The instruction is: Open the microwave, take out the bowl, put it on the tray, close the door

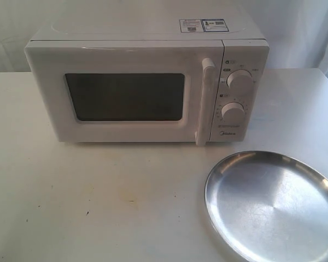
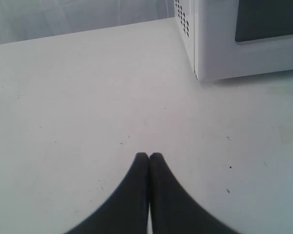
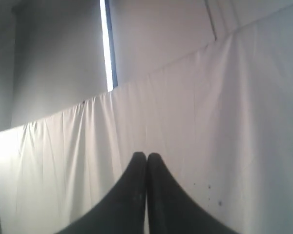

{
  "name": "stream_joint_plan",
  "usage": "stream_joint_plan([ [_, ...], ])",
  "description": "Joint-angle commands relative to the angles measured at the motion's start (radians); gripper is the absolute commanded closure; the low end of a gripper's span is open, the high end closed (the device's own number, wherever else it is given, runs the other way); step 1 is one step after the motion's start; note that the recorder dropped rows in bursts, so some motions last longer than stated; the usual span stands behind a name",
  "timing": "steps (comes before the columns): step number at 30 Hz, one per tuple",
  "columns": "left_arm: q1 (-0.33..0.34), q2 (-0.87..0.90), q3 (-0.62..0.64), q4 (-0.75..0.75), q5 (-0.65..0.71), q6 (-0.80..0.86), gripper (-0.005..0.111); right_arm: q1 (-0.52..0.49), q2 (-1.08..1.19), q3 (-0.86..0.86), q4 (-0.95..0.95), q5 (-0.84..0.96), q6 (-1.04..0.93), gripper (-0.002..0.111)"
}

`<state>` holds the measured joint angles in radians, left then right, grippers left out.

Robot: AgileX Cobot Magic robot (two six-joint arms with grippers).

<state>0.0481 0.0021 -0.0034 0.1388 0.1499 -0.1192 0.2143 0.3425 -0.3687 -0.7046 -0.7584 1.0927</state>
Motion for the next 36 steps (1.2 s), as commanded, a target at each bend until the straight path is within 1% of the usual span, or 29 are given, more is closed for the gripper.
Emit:
stream_joint_plan([
  [1,-0.001,-0.002,0.003,-0.004,-0.001,-0.006,0.107,-0.006,0.340,-0.147,-0.168,-0.056,0.047,0.108],
  [3,-0.001,-0.002,0.003,-0.004,-0.001,-0.006,0.107,-0.006,0.498,-0.183,-0.168,-0.145,0.037,0.108],
  [5,-0.001,-0.002,0.003,-0.004,-0.001,-0.006,0.107,-0.006,0.672,-0.220,-0.185,-0.226,-0.029,0.108],
  [9,-0.001,-0.002,0.003,-0.004,-0.001,-0.006,0.107,-0.006,0.921,-0.251,-0.267,-0.336,-0.074,0.108],
  [11,-0.001,-0.002,0.003,-0.004,-0.001,-0.006,0.107,-0.006,1.001,-0.251,-0.329,-0.372,-0.184,0.108],
  [13,-0.001,-0.002,0.003,-0.004,-0.001,-0.006,0.107,-0.006,1.050,-0.244,-0.377,-0.339,-0.260,0.108],
  [17,-0.001,-0.002,0.003,-0.004,-0.001,-0.006,0.107,-0.006,1.117,-0.235,-0.466,-0.169,-0.368,0.108],
  [20,-0.001,-0.002,0.003,-0.004,-0.001,-0.006,0.107,-0.006,1.165,-0.235,-0.476,-0.050,-0.423,0.108],
  [21,-0.001,-0.002,0.003,-0.004,-0.001,-0.006,0.107,-0.006,1.181,-0.235,-0.477,-0.045,-0.433,0.107],
  [23,-0.001,-0.002,0.003,-0.004,-0.001,-0.006,0.107,-0.006,1.212,-0.235,-0.483,-0.090,-0.459,0.099],
  [26,-0.001,-0.002,0.003,-0.004,-0.001,-0.006,0.107,-0.006,1.251,-0.235,-0.463,-0.178,-0.523,0.081],
  [29,-0.001,-0.002,0.003,-0.004,-0.001,-0.006,0.107,-0.006,1.279,-0.235,-0.433,-0.185,-0.544,0.063],
  [30,-0.001,-0.002,0.003,-0.004,-0.001,-0.006,0.107,-0.006,1.292,-0.237,-0.431,-0.189,-0.553,0.059],
  [32,-0.001,-0.002,0.003,-0.004,-0.001,-0.006,0.107,-0.006,1.323,-0.241,-0.393,-0.201,-0.593,0.056],
  [36,-0.001,-0.002,0.003,-0.004,-0.001,-0.006,0.107,-0.006,1.386,-0.241,-0.267,-0.313,-0.719,0.056],
])
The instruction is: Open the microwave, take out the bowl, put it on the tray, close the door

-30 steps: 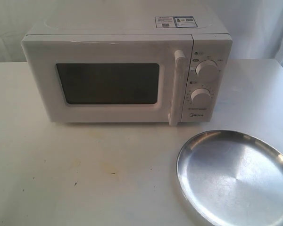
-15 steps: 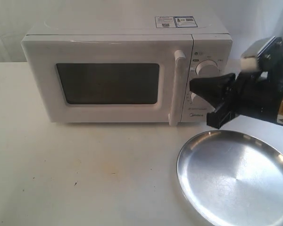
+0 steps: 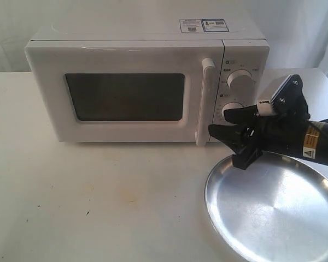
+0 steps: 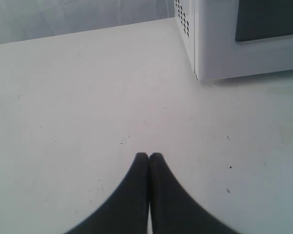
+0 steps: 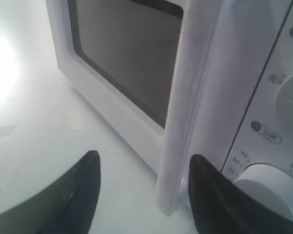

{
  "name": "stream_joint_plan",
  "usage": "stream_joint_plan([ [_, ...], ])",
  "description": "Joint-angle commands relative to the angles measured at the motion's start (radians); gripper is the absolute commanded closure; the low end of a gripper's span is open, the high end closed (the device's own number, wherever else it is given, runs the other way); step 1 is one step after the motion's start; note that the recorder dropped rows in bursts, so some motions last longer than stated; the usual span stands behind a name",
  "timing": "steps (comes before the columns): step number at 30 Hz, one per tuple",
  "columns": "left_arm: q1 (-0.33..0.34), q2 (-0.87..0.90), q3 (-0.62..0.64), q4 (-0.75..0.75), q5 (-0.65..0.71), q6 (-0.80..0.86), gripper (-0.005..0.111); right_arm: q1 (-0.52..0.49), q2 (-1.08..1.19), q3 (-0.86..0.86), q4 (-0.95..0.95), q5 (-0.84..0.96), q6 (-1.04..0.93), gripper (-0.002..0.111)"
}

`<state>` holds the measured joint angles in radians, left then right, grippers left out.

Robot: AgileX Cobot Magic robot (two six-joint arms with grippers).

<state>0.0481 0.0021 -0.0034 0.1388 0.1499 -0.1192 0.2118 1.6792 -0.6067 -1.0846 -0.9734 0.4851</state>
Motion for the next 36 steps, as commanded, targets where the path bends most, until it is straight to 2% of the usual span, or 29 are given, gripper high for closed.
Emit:
stream_joint_plan([
  [1,-0.001,-0.002,0.003,-0.004,-0.001,-0.006,0.107,-0.004,0.059,-0.008,0.134,-0.113,-0.134,0.057],
  [8,-0.001,-0.002,0.003,-0.004,-0.001,-0.006,0.107,0.016,0.105,-0.079,0.122,-0.060,-0.095,0.065],
  [11,-0.001,-0.002,0.003,-0.004,-0.001,-0.006,0.107,0.052,0.125,-0.136,0.039,-0.009,-0.037,0.065],
  [16,-0.001,-0.002,0.003,-0.004,-0.001,-0.006,0.107,0.072,0.160,-0.200,0.004,0.008,0.020,0.065],
  [18,-0.001,-0.002,0.003,-0.004,-0.001,-0.006,0.107,0.072,0.161,-0.200,0.004,0.027,0.020,0.078],
  [20,-0.001,-0.002,0.003,-0.004,-0.001,-0.006,0.107,0.072,0.161,-0.200,0.004,0.057,0.014,0.102],
  [21,-0.001,-0.002,0.003,-0.004,-0.001,-0.006,0.107,0.072,0.161,-0.200,0.004,0.072,0.009,0.108],
  [25,-0.001,-0.002,0.003,-0.004,-0.001,-0.006,0.107,0.072,0.161,-0.200,-0.084,0.062,0.013,0.108],
  [30,-0.001,-0.002,0.003,-0.004,-0.001,-0.006,0.107,0.072,0.161,-0.200,-0.315,-0.151,0.068,0.108],
  [36,-0.001,-0.002,0.003,-0.004,-0.001,-0.006,0.107,0.072,0.161,-0.198,-0.468,-0.248,0.168,0.108],
])
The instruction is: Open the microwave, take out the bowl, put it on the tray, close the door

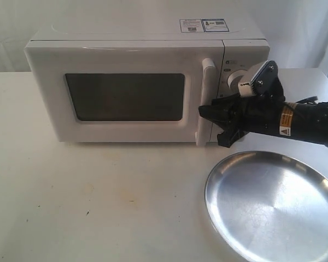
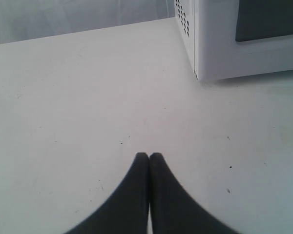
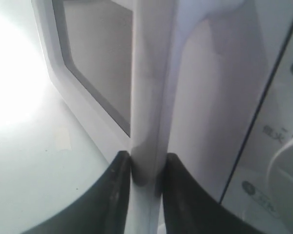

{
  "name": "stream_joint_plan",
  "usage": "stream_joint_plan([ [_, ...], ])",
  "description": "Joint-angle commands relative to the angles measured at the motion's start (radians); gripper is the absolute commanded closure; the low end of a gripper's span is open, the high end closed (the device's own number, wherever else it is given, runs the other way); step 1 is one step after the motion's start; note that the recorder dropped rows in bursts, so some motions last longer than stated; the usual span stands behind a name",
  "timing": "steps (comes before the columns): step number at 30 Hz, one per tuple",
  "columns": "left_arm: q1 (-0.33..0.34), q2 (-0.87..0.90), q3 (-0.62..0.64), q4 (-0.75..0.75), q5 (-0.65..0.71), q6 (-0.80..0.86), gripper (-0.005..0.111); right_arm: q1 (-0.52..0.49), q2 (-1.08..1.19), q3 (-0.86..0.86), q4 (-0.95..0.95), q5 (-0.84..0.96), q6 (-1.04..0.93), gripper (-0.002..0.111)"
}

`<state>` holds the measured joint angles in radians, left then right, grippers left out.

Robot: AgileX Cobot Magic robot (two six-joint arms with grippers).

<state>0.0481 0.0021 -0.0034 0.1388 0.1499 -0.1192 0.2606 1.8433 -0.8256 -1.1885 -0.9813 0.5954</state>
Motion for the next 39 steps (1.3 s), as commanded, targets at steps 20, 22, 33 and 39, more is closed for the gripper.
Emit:
stream_joint_plan([
  [20,-0.001,-0.002,0.003,-0.004,-0.001,-0.006,0.107,0.042,-0.038,0.046,-0.482,-0.240,0.056,0.108],
  [22,-0.001,-0.002,0.003,-0.004,-0.001,-0.006,0.107,0.056,-0.038,0.046,-0.421,-0.240,0.052,0.108],
  [33,-0.001,-0.002,0.003,-0.004,-0.001,-0.006,0.107,0.058,-0.036,0.044,-0.189,-0.134,0.035,0.108],
  [39,-0.001,-0.002,0.003,-0.004,-0.001,-0.006,0.107,0.058,-0.036,0.035,-0.193,-0.111,0.043,0.098],
])
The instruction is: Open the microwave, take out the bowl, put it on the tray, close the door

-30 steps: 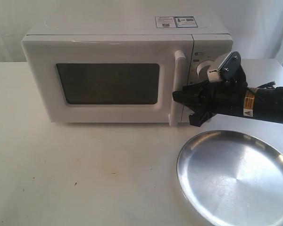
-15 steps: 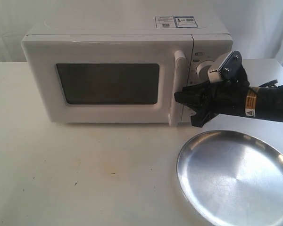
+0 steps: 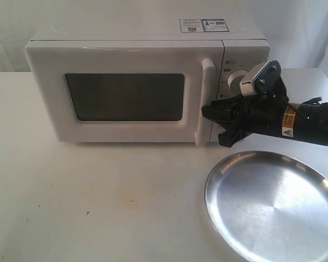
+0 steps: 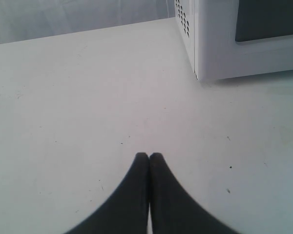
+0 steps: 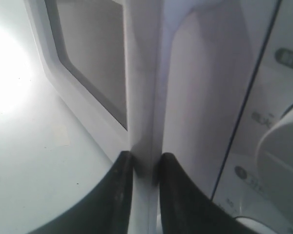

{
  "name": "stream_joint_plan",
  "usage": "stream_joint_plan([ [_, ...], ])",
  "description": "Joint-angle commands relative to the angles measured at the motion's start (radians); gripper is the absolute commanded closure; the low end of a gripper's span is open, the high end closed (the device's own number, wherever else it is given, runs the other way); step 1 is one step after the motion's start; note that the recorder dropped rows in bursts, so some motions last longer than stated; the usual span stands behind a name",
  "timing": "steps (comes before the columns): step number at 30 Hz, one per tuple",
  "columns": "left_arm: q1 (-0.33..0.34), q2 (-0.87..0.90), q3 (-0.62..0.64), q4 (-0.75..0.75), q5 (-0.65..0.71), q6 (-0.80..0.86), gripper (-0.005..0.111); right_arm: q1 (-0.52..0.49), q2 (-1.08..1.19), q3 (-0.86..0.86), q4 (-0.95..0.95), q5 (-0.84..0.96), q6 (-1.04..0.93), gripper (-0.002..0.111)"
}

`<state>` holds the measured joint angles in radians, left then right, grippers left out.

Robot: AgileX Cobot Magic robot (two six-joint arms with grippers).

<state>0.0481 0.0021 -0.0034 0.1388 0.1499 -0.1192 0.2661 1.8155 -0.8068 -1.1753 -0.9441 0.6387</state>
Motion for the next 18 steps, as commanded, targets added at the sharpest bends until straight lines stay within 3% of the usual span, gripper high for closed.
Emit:
stream_joint_plan([
  [1,-0.001,-0.002,0.003,-0.004,-0.001,-0.006,0.107,0.053,-0.008,0.017,-0.214,-0.143,0.005,0.092],
  [5,-0.001,-0.002,0.003,-0.004,-0.001,-0.006,0.107,0.053,-0.008,0.017,-0.223,-0.138,0.020,0.061],
  [10,-0.001,-0.002,0.003,-0.004,-0.001,-0.006,0.107,0.053,-0.008,0.017,-0.172,-0.128,0.031,0.059],
  [11,-0.001,-0.002,0.003,-0.004,-0.001,-0.006,0.107,0.053,-0.008,0.017,-0.165,-0.120,0.031,0.060],
  [15,-0.001,-0.002,0.003,-0.004,-0.001,-0.006,0.107,0.053,0.016,0.008,-0.161,-0.093,0.019,0.097],
  [18,-0.001,-0.002,0.003,-0.004,-0.001,-0.006,0.107,0.053,0.079,-0.023,-0.170,-0.108,0.019,0.104],
])
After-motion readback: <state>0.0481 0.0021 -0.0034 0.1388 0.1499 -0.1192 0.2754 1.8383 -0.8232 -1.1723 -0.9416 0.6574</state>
